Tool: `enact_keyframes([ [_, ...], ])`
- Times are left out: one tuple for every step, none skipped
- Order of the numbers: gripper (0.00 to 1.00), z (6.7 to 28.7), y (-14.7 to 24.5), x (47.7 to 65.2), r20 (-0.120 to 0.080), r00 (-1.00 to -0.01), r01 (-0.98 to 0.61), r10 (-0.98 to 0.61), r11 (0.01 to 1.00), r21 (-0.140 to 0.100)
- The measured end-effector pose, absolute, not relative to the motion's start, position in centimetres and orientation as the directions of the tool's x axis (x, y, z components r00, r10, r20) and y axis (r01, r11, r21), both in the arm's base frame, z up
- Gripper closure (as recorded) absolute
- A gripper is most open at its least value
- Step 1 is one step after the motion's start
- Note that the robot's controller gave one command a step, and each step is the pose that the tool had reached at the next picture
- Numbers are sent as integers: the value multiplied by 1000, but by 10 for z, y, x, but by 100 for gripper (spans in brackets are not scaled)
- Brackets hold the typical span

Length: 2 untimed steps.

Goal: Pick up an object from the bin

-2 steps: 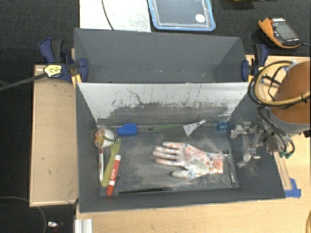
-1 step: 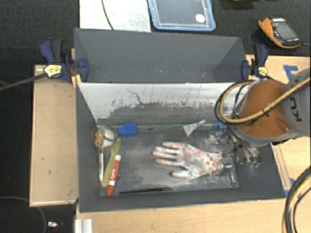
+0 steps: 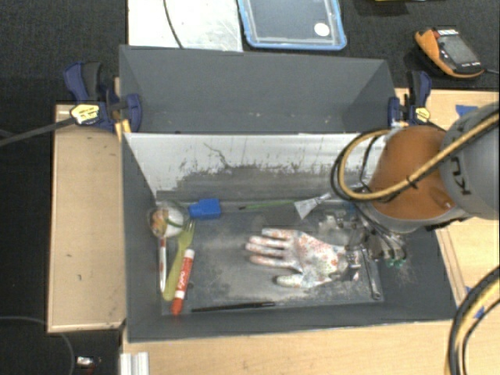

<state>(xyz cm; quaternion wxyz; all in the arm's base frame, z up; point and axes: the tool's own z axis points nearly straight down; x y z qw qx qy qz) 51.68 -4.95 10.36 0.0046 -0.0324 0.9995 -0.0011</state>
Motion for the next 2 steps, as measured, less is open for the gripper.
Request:
enact_keyframes([
  [0, 100, 2, 504, -2, -1000, -29, -29, 1000, 3],
  [0, 73, -18, 519, -9, -981, 192, 192, 981, 0],
])
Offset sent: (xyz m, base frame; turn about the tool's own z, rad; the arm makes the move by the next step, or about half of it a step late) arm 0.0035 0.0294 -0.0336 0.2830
